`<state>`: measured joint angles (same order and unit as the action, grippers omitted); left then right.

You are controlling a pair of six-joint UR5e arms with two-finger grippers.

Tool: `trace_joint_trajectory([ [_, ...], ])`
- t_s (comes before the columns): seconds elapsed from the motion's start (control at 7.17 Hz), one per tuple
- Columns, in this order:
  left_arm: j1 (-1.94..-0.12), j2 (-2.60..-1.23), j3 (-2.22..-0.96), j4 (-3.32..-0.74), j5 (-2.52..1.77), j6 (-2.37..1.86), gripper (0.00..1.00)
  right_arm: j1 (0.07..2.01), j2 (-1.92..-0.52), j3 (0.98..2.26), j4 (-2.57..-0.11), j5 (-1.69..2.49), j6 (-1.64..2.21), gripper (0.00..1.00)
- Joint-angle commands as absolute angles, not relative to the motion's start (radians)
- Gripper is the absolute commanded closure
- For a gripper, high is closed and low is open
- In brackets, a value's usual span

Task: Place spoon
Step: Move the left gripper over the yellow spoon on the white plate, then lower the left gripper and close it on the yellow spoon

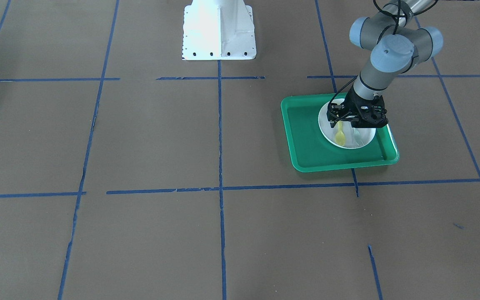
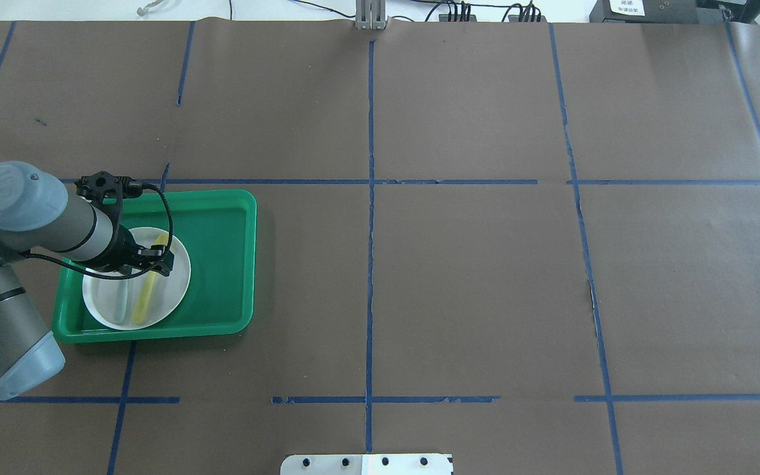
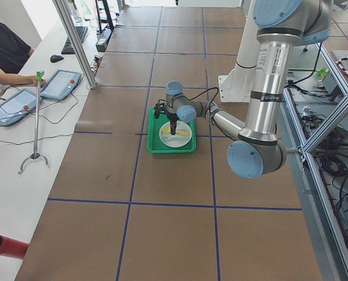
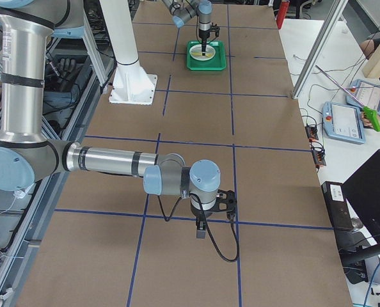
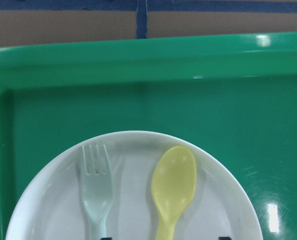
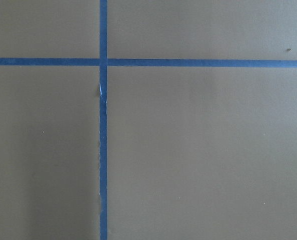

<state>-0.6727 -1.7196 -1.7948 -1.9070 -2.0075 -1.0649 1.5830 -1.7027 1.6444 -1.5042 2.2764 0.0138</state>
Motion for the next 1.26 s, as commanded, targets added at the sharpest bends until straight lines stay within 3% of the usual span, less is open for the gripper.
trace_joint_trajectory([
  [0.0, -0.669, -1.720, -1.792, -1.908, -2.008, -1.058, 0.34, 1.583, -1.703, 1.644, -1.505, 2.276, 0.014, 0.00],
  [0.56, -0.663, -1.720, -1.764, -1.959, -2.009, -1.060, 0.38, 1.583, -1.703, 1.644, -1.505, 2.276, 0.014, 0.00],
  [0.98, -0.663, -1.718, -1.773, -1.957, -2.013, -1.060, 0.90, 1.583, -1.703, 1.644, -1.503, 2.276, 0.014, 0.00],
  [1.12, -0.664, -1.710, -1.776, -1.956, -2.013, -1.058, 1.00, 1.583, -1.703, 1.644, -1.505, 2.276, 0.014, 0.00],
])
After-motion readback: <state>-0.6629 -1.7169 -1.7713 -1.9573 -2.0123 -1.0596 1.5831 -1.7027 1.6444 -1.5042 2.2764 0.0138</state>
